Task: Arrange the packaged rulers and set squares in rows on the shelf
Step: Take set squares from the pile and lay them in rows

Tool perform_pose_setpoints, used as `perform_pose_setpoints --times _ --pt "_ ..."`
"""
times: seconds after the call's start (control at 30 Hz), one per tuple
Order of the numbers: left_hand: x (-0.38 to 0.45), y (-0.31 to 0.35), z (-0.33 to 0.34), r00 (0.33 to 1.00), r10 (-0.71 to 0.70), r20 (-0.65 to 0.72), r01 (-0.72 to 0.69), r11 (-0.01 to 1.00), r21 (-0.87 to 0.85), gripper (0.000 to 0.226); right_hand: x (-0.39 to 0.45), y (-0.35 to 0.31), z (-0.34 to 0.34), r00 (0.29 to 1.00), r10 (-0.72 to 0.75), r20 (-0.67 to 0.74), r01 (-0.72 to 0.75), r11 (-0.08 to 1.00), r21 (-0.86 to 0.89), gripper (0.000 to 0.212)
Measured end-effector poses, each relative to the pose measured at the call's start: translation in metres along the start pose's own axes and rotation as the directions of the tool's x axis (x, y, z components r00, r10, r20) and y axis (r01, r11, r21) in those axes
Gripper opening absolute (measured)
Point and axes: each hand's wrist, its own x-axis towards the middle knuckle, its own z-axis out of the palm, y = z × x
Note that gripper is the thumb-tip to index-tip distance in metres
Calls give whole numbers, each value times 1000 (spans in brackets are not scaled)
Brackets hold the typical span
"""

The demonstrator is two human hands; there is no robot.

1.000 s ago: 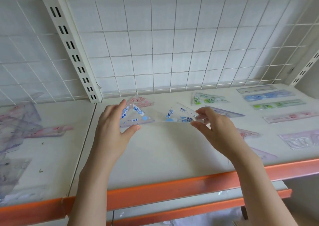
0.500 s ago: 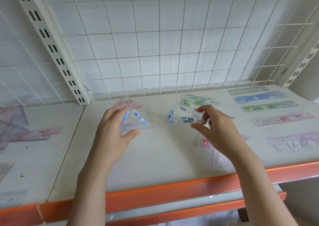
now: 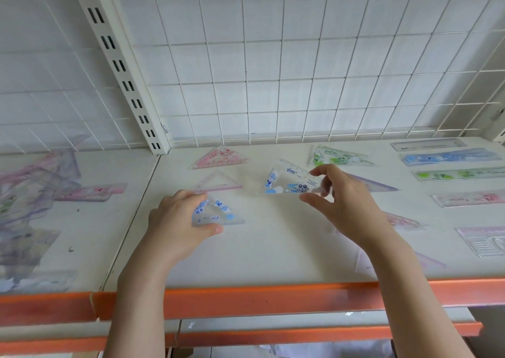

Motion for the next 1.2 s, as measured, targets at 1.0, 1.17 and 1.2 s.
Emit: perform_pose_setpoints --times 1.0,1.17,1.2 --pt "11 -20 -1 1000 29 -4 -29 999 14 40 51 0 -4 992 -107 69 125 922 -368 45" --pt "11 -23 -7 999 29 -19 -30 999 -35 46 86 1 6 985 -65 157 135 863 -487 47" --pt "11 -25 -9 999 25 -33 -27 998 -56 45 91 2 9 983 -55 177 138 851 -506 47"
